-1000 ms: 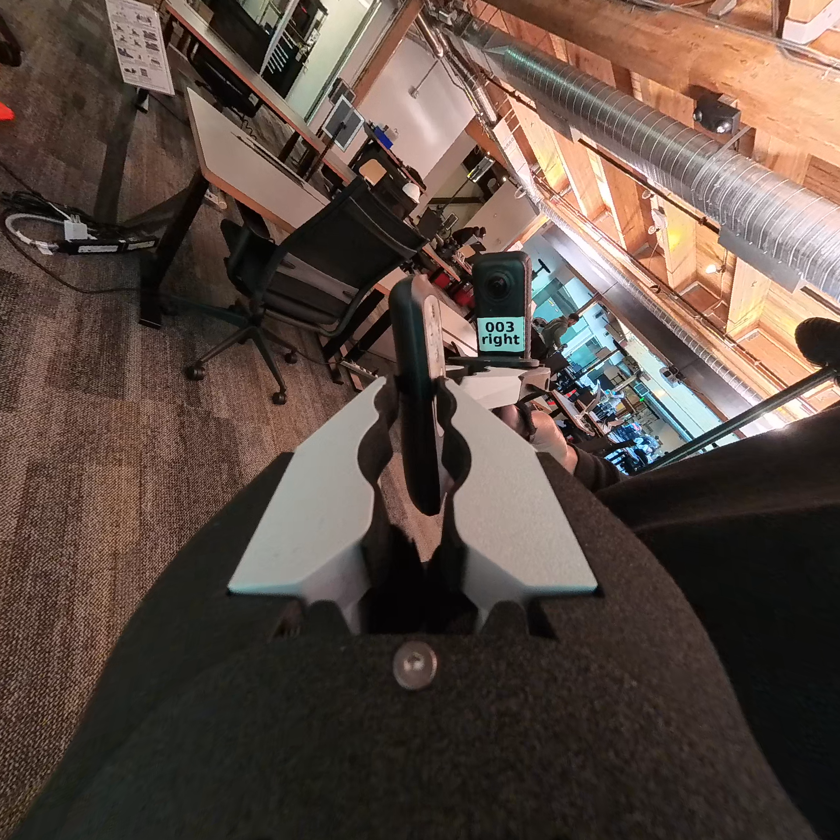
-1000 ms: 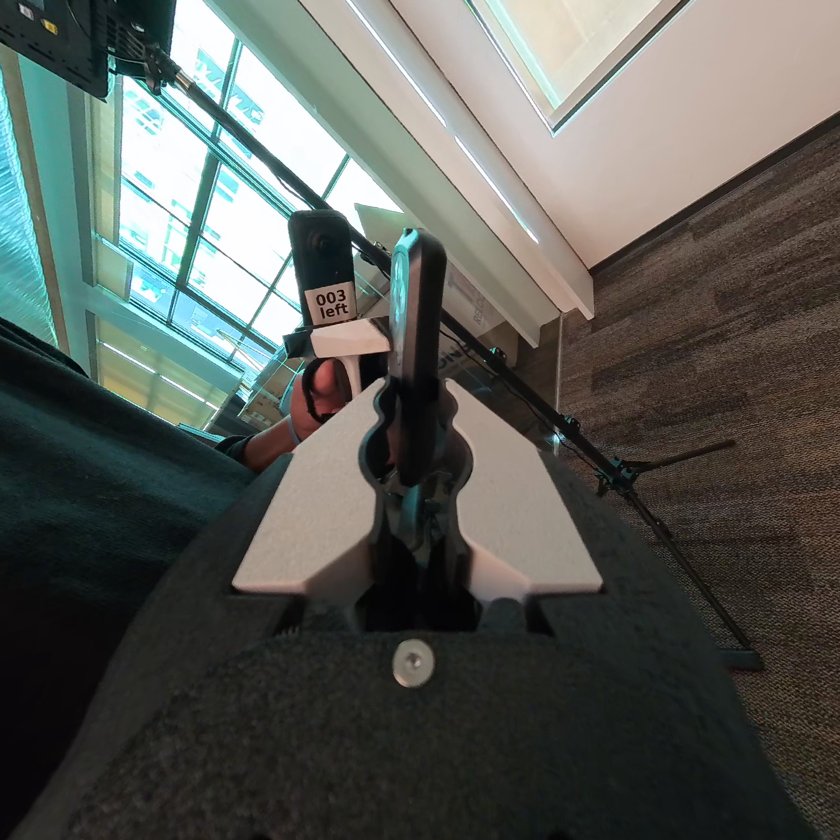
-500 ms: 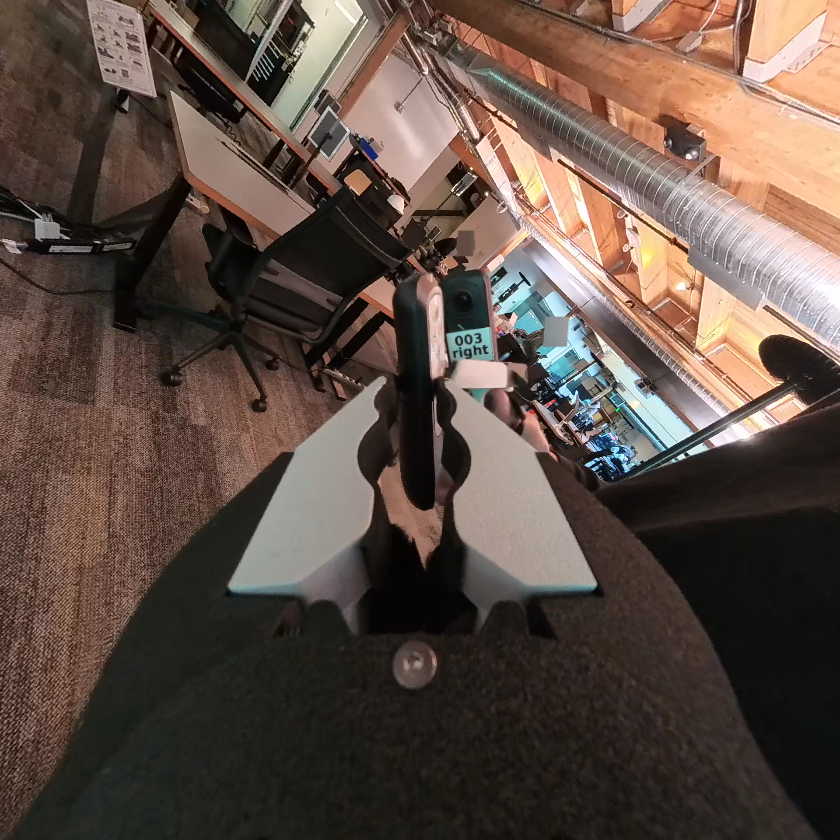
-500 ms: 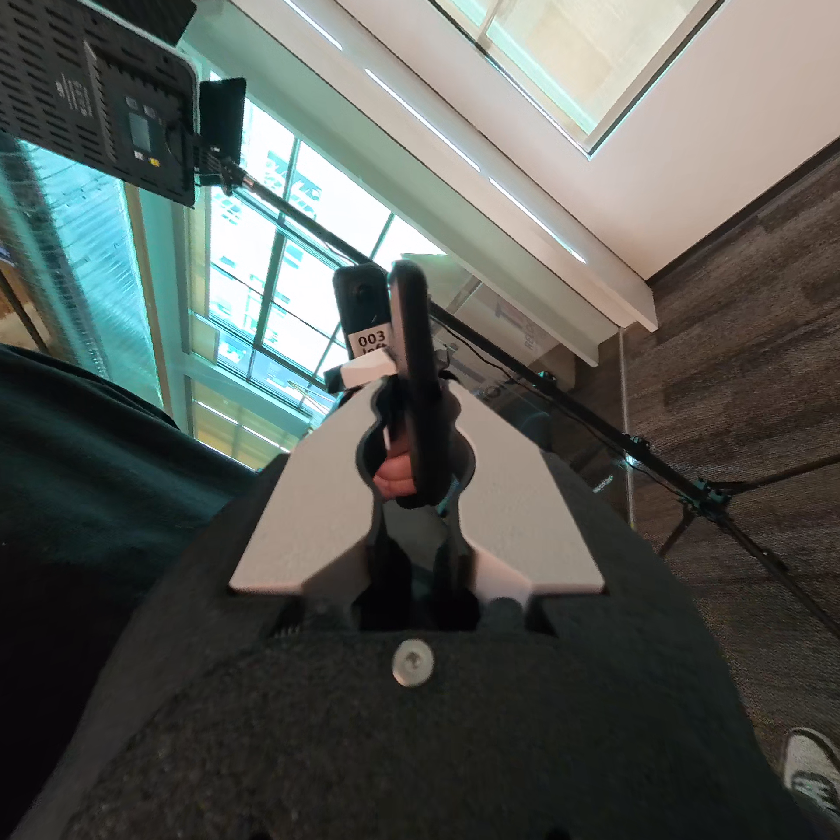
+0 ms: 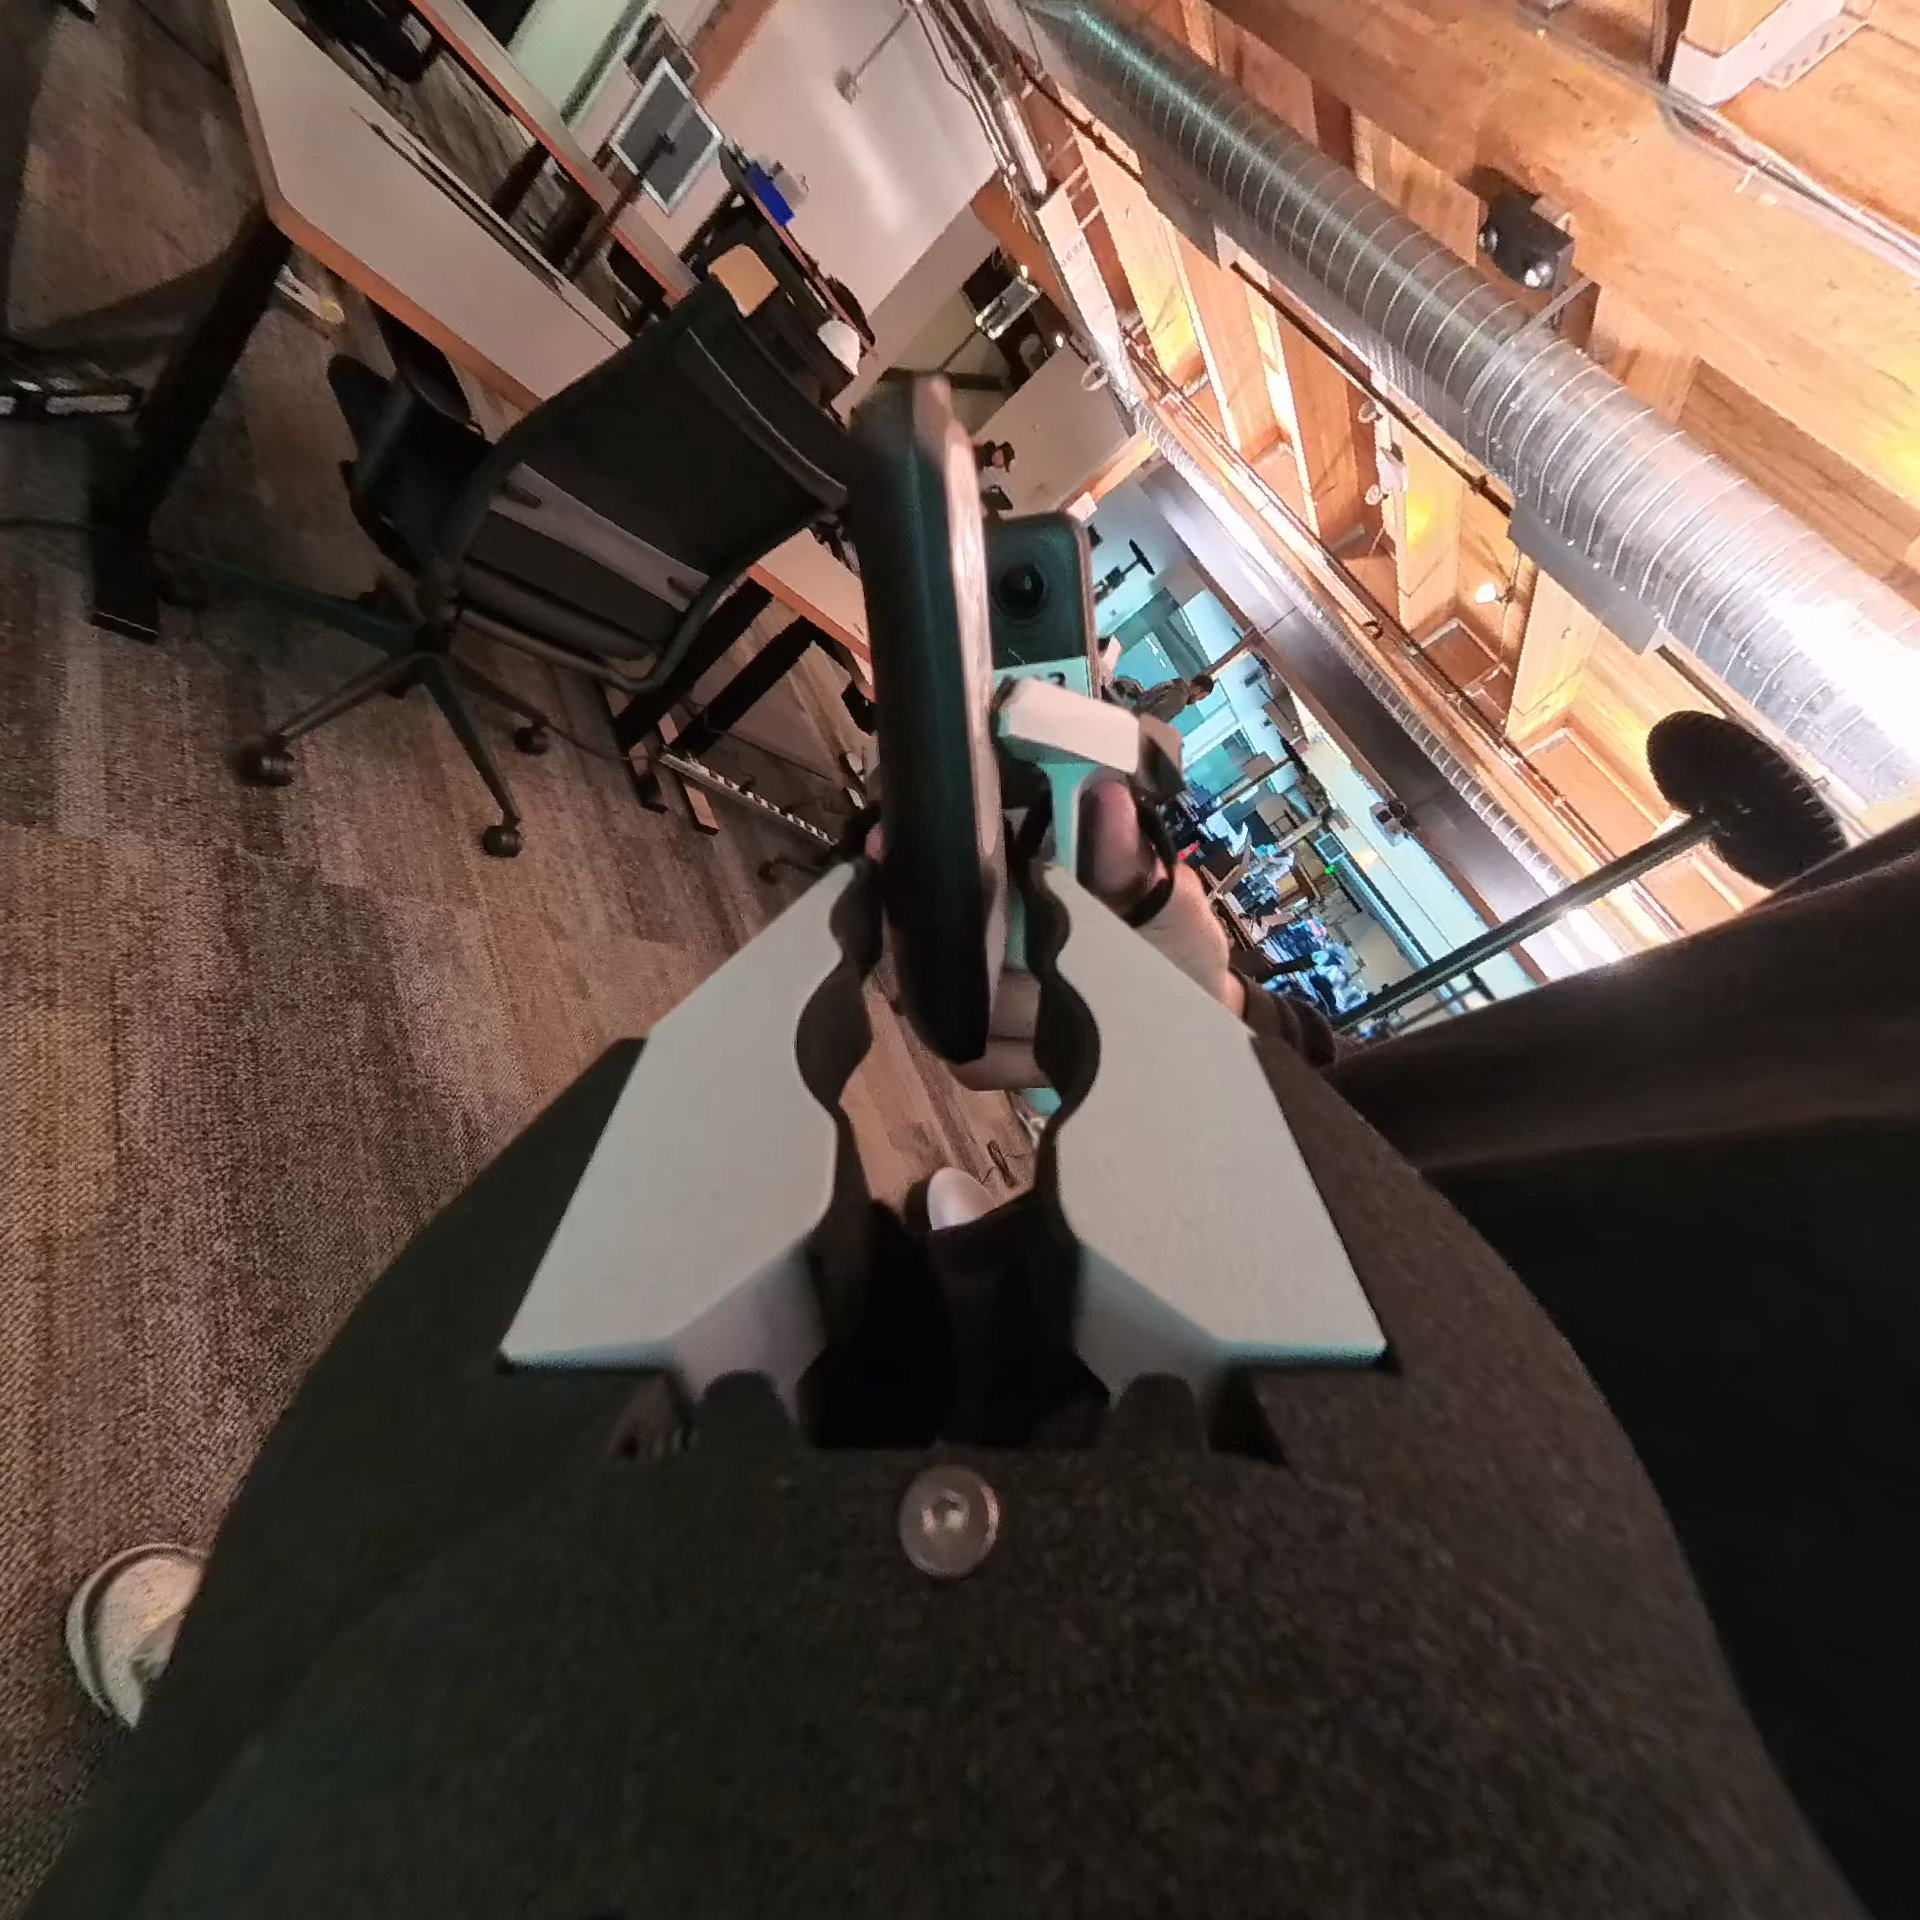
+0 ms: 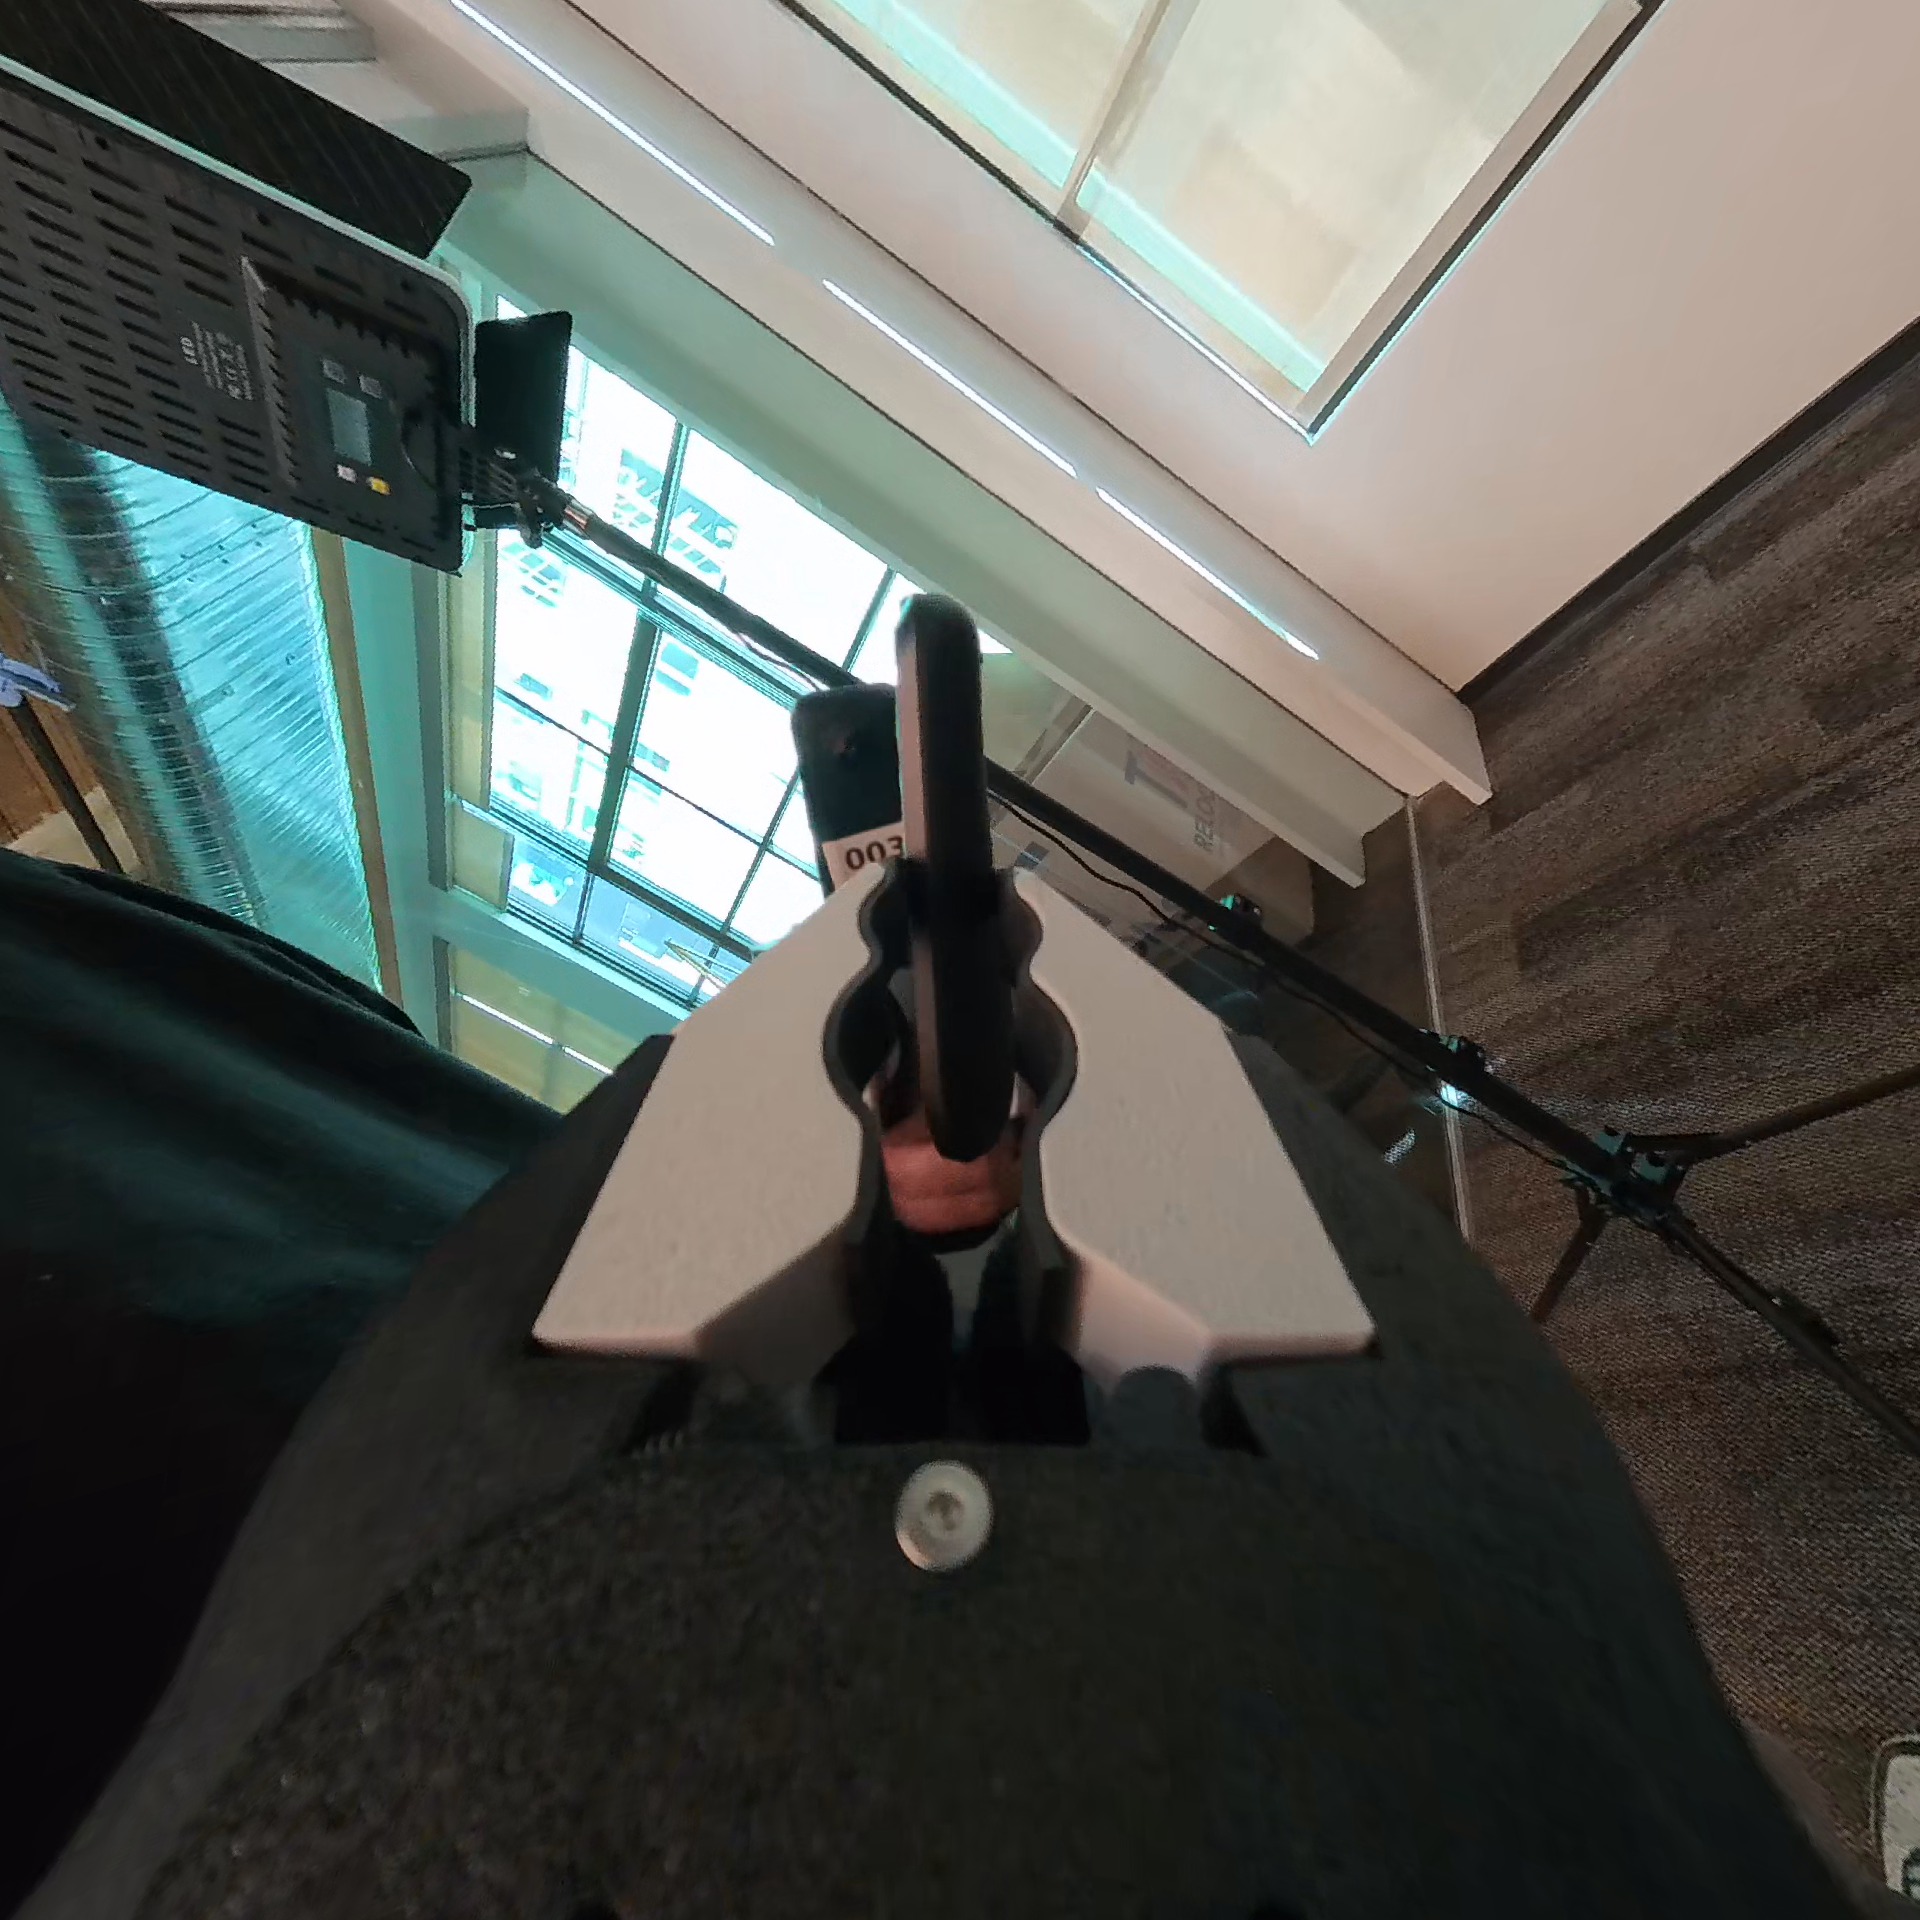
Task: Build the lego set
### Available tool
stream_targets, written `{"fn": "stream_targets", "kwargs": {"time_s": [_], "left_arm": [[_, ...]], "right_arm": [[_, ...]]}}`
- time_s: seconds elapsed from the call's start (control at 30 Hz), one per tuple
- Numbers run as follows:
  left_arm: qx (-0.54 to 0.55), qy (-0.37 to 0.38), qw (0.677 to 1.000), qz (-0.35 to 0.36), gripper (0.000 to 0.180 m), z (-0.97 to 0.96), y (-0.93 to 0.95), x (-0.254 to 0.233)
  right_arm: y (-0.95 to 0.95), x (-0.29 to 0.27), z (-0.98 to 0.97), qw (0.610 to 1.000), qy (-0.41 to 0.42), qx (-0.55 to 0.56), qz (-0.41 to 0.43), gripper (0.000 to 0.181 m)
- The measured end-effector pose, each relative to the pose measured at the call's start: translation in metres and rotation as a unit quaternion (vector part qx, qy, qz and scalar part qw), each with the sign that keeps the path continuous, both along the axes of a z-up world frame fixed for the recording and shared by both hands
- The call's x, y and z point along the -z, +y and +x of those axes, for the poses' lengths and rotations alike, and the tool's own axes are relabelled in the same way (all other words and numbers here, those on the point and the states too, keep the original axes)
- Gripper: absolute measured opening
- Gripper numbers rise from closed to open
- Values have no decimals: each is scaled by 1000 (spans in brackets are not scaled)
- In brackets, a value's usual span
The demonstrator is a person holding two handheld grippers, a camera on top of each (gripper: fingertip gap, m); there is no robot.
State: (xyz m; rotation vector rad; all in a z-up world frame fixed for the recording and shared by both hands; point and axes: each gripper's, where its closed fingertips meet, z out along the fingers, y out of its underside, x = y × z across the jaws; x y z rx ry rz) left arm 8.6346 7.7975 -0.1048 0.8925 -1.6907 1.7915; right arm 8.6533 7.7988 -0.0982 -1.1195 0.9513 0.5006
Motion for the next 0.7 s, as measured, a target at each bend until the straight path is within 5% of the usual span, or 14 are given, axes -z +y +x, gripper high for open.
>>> {"fn": "stream_targets", "kwargs": {"time_s": [0.37,0.7], "left_arm": [[21,-11,999,31,18,-7,-3,8],[37,-12,999,33,18,-10,-7,6]], "right_arm": [[2,-3,-2,997,-52,-28,-60,15],[4,-6,-4,998,-45,-29,-31,16]]}}
